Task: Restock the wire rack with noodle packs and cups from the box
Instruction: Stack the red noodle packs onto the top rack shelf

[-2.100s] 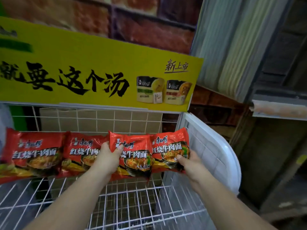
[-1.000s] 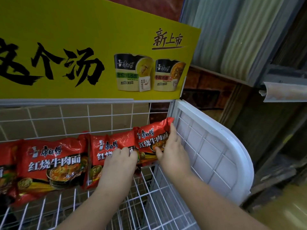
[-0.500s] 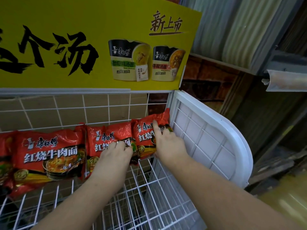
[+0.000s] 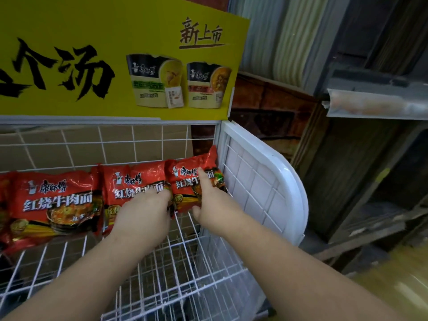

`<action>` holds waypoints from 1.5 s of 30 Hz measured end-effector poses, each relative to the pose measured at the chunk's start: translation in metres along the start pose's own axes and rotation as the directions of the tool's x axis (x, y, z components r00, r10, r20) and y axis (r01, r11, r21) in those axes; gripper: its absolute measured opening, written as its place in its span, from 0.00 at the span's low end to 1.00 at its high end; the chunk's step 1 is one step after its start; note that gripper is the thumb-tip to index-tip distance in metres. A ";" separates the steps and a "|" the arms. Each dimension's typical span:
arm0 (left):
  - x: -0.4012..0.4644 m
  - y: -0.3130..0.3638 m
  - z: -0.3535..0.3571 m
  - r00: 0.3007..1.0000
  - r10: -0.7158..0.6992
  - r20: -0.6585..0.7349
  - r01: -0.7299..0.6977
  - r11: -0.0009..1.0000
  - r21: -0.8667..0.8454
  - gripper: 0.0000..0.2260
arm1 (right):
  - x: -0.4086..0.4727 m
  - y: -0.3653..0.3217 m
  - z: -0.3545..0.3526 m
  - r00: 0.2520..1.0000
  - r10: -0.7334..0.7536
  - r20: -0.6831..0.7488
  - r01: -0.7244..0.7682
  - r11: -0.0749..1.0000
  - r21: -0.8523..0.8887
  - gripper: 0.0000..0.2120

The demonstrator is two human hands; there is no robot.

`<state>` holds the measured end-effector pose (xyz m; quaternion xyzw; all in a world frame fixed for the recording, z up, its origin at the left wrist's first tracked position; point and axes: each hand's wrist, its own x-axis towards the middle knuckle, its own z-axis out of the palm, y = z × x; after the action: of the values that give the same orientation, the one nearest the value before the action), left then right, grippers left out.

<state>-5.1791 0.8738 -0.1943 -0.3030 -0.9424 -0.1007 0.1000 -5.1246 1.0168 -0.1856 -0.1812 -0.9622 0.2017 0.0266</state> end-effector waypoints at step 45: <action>-0.221 0.310 0.490 0.573 -0.132 0.809 0.548 0.796 -0.258 0.07 | -0.209 0.544 0.326 0.788 0.268 0.554 -0.319 0.948 -0.005 0.13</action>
<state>-4.8825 1.1211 -0.6795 -0.1366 -0.8791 -0.2144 -0.4031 -4.7866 1.2823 -0.6958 -0.2617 -0.8794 0.2892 -0.2731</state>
